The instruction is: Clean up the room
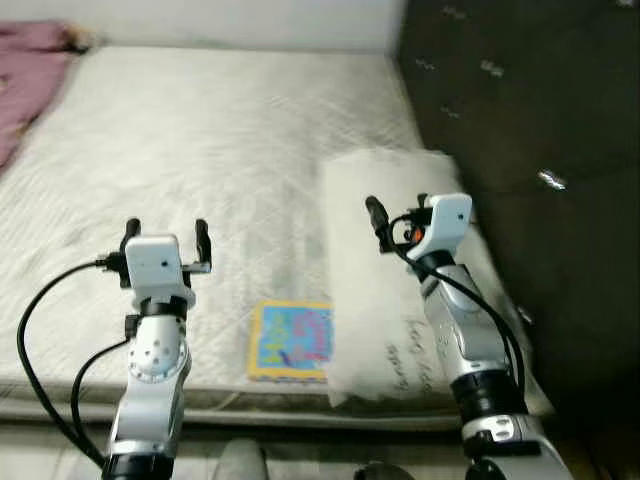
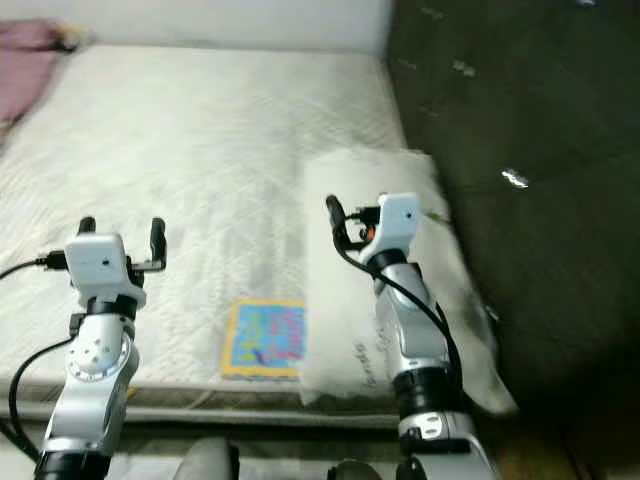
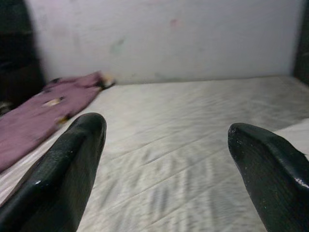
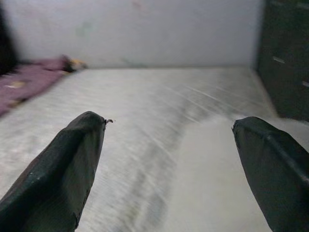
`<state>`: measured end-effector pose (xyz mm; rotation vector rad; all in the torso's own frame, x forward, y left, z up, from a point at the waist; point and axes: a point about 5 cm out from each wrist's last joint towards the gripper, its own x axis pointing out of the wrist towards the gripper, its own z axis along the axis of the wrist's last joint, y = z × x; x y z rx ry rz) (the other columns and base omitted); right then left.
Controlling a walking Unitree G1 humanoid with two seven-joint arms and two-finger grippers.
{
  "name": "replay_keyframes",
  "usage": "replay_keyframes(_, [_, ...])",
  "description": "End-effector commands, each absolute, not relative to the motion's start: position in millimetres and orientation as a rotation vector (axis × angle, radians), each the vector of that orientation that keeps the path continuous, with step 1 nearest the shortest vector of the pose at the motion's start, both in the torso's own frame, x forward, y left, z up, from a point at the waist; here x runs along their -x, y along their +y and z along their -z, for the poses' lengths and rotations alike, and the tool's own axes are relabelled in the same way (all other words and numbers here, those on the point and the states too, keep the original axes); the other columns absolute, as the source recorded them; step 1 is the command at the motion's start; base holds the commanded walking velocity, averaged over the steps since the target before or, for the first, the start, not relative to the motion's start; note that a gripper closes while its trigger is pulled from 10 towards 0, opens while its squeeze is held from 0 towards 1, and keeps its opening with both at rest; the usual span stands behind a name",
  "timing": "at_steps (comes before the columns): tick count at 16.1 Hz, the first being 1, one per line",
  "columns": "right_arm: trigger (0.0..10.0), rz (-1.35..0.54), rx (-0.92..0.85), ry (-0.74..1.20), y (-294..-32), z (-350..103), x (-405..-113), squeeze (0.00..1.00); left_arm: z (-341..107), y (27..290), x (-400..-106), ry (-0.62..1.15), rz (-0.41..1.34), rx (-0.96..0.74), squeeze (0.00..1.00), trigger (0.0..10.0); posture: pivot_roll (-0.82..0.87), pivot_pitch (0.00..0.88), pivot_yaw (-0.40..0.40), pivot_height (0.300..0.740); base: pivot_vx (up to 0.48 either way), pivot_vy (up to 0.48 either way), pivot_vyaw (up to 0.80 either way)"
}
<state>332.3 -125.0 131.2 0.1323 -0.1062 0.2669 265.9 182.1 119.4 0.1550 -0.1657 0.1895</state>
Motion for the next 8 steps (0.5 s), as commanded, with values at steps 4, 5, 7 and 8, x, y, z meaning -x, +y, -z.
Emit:
replay_keyframes(4, [10.0, -0.282, -0.128, -0.117, -124.1, -130.6, -327.2, 0.0, -114.5, 179.1, -267.6, -0.142, -0.176, -0.158, 0.0, 10.0, 0.0, 0.0, -0.002, 0.74, 0.0, 0.0, 0.0])
replay_keyframes(5, [10.0, -0.282, -0.116, -0.112, -124.5, -129.8, -326.8, 0.0, -113.7, 178.2, -268.4, -0.138, -0.171, -0.158, 0.0, 10.0, 0.0, 0.0, -0.002, 0.74, 0.0, 0.0, 0.0])
replay_keyframes(7, [10.0, -0.279, -0.109, -0.108, -126.7, -128.3, -326.6, 0.0, -109.5, 174.8, -268.9, -0.114, -0.188, -0.175, 0.0, 10.0, -0.01, 0.0, -0.002, 0.74, 0.0, 0.0, 0.0])
replay_keyframes(8, [10.0, -0.28, -0.106, -0.106, -127.1, -128.1, -326.2, 0.0, -109.4, 174.3, -269.3, -0.11, -0.204, -0.168, 0.0, 10.0, -0.01, 0.0, -0.003, 0.74, 0.0, 0.0, 0.0])
